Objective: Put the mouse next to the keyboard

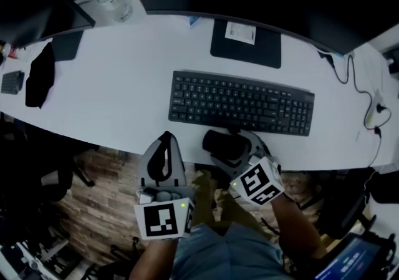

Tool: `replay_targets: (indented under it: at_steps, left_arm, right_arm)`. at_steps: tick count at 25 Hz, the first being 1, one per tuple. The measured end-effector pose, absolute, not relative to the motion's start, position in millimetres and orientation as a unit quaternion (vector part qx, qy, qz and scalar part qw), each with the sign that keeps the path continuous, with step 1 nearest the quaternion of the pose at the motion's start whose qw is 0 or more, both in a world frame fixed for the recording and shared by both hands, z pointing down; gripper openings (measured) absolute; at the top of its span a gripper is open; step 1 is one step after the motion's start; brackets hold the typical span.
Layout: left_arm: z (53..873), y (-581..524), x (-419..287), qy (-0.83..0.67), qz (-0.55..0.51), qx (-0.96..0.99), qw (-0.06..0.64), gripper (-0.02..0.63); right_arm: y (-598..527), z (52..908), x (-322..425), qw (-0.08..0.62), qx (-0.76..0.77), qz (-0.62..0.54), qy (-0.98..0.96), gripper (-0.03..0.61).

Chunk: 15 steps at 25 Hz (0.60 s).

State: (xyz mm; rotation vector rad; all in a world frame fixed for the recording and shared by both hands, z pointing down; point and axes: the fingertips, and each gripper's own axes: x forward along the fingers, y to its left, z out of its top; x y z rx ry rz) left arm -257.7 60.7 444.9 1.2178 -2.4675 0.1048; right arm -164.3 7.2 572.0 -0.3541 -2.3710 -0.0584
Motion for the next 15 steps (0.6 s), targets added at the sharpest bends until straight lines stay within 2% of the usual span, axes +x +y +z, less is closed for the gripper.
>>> replay_targets:
  at_steps: [9,15]
  left_arm:
    - [455.3,59.9,-259.7,-0.881,0.034,0.426,0.205,0.005]
    - [448.0,60.4,-264.7,-0.884,0.043,0.428,0.186,0.005]
  right_arm:
    - [9.7,573.6,-165.3,0.370,-0.154,-0.055,-0.914,0.330]
    - [11.4,574.8,-163.5,0.378,-0.160,-0.058,-0.910,0.313]
